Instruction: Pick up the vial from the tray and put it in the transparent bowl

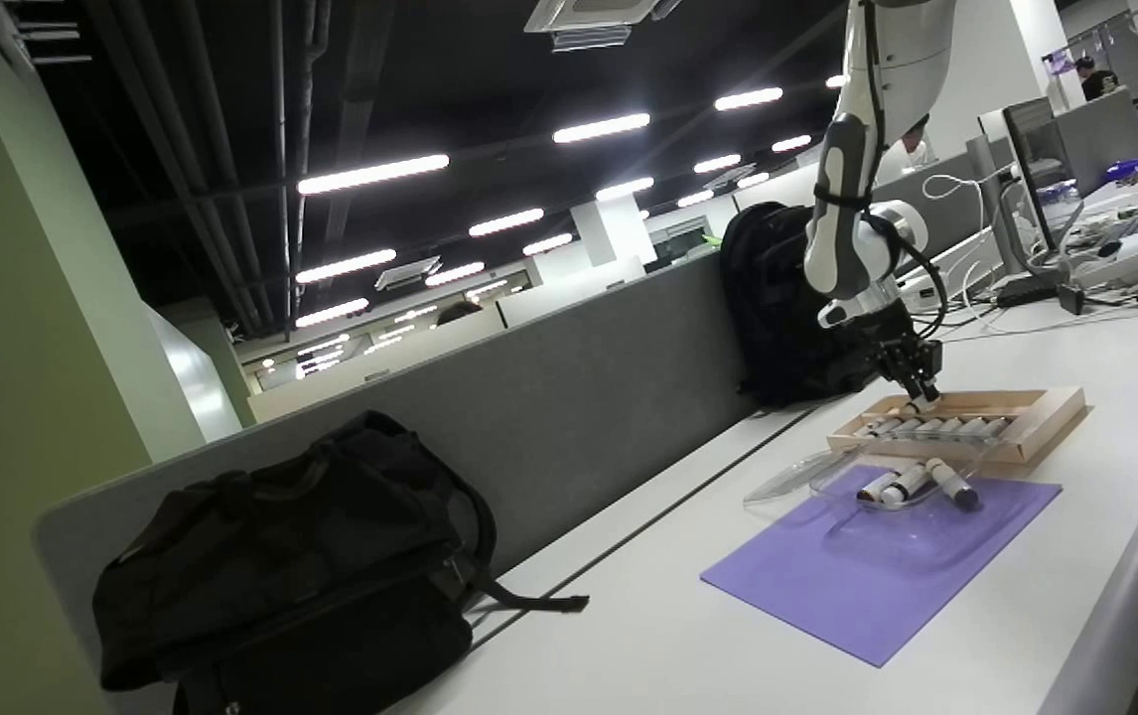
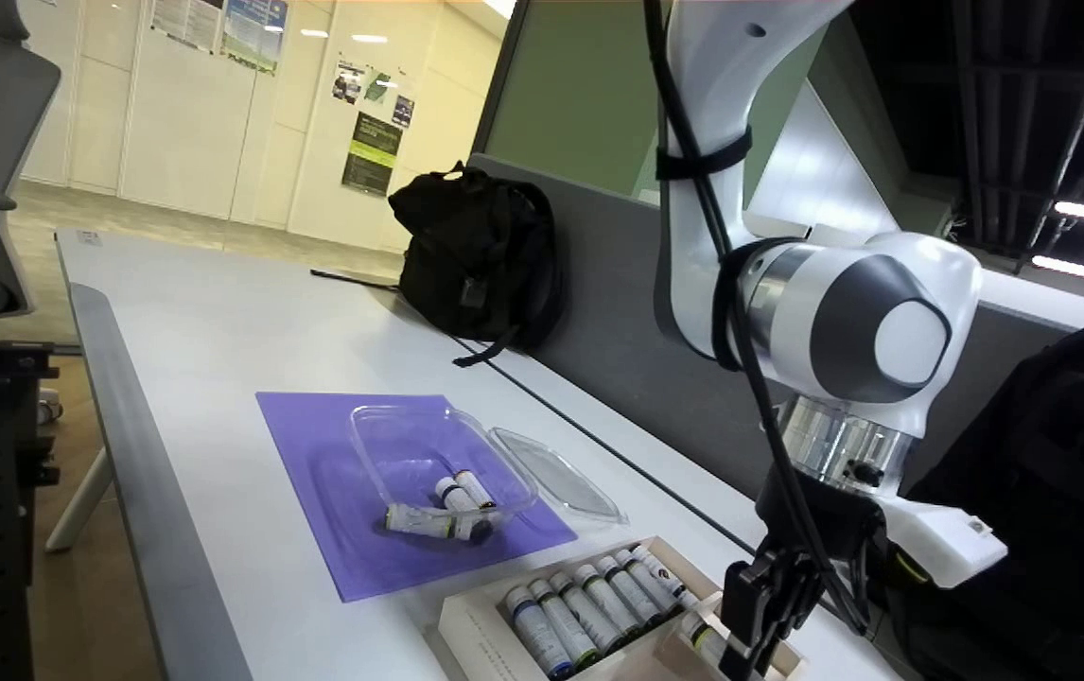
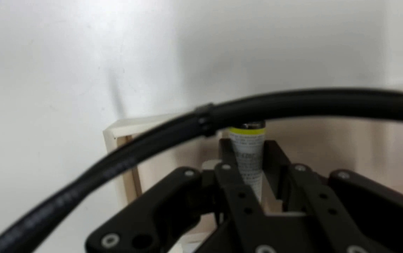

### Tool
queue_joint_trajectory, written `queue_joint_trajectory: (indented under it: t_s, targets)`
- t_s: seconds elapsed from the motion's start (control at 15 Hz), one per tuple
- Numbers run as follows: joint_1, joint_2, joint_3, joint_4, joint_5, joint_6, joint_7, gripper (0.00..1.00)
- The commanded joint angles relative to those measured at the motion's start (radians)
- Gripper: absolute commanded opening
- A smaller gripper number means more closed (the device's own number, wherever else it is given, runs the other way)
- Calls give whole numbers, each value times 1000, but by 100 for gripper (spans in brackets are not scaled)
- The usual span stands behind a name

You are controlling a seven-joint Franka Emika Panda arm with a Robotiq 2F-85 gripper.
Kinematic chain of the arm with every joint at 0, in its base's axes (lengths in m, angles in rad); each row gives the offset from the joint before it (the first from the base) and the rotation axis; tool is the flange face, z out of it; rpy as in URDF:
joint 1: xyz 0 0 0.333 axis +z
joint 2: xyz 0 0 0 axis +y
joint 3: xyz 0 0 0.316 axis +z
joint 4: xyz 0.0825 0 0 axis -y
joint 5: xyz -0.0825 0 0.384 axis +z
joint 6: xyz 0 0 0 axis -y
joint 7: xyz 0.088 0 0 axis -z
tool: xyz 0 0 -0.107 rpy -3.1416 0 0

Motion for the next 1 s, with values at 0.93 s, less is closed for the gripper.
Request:
queue_joint_trajectory:
  t_s: [0.93]
  targets:
    - [127,-137,114,173,88,-551,97,7]
